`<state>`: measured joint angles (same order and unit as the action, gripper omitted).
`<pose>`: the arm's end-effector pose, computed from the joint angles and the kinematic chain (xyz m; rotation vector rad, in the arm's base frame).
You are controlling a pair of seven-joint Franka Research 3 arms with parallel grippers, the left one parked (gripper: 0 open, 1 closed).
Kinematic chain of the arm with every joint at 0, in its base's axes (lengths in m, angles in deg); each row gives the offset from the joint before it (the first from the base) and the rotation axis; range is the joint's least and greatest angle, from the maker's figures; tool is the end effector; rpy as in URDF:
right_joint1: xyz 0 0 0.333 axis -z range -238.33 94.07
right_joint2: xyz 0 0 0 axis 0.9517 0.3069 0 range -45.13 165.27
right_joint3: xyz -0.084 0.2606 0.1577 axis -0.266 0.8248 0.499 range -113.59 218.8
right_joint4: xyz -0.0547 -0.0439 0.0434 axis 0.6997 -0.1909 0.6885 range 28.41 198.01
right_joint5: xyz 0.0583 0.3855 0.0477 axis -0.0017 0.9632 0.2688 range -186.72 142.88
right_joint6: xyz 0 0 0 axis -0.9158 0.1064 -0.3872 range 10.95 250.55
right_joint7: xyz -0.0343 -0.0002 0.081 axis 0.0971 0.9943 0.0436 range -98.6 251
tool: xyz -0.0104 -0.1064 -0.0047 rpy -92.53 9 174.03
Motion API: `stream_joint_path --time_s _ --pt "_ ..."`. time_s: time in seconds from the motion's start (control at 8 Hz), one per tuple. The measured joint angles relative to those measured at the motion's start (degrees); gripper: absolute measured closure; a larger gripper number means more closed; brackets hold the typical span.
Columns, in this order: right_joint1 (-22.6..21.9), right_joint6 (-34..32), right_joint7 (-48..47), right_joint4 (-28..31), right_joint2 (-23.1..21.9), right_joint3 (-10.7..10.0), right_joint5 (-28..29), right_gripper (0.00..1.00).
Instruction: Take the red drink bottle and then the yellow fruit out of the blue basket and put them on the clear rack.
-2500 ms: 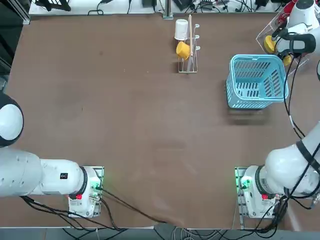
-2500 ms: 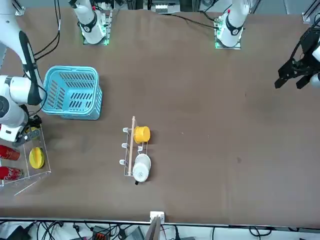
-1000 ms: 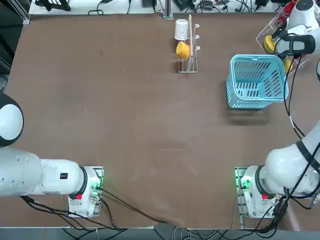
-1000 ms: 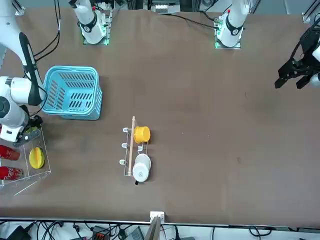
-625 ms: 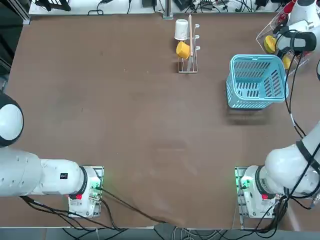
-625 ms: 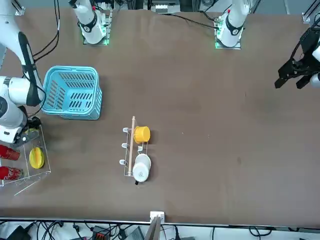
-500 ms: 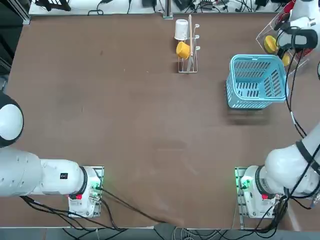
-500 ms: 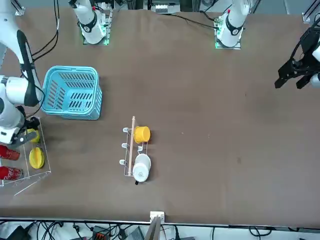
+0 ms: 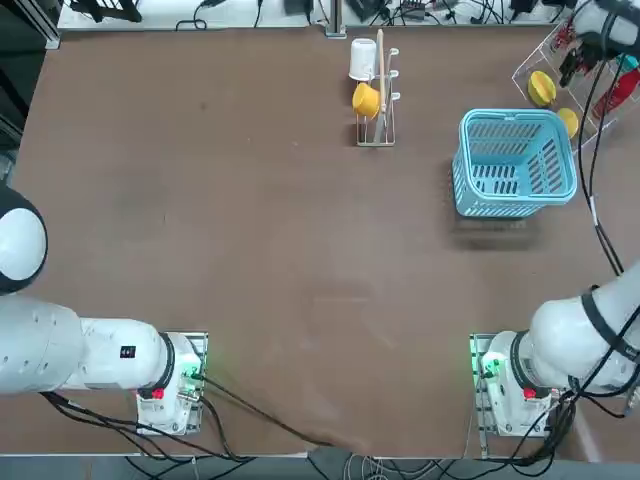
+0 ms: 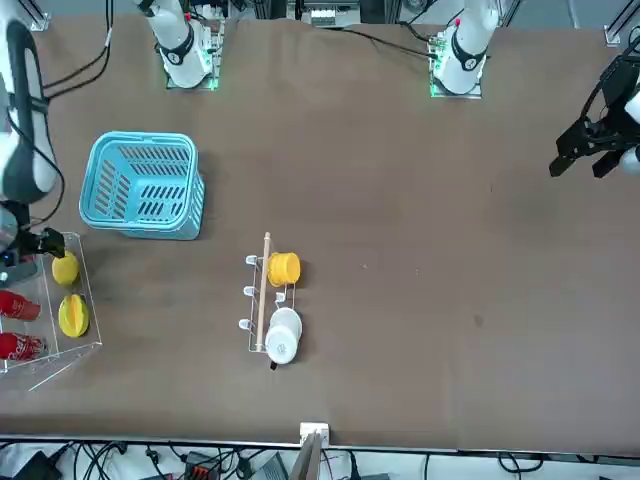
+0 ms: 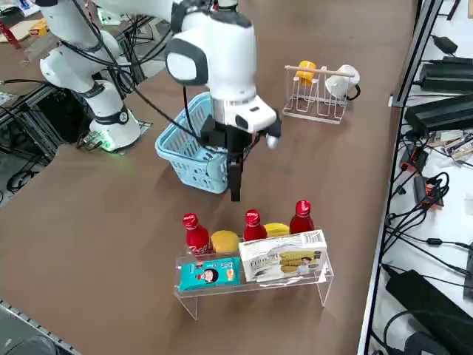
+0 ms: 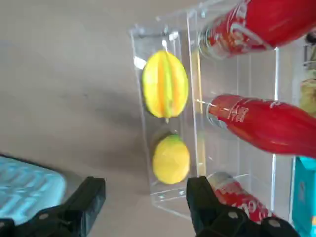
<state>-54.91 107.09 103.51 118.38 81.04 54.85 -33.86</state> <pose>0.6381 -0.1831 0.3933 2.9253 0.4646 0.0003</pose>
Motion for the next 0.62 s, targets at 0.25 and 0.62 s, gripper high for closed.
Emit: stream_joint_path --time_s 0.25,0.62 --pt "-1.19 -5.41 -4.60 -0.31 -5.66 0.04 6.99 0.00" --pt "-6.04 -17.92 -16.38 -0.63 -16.33 0.33 8.53 0.00"
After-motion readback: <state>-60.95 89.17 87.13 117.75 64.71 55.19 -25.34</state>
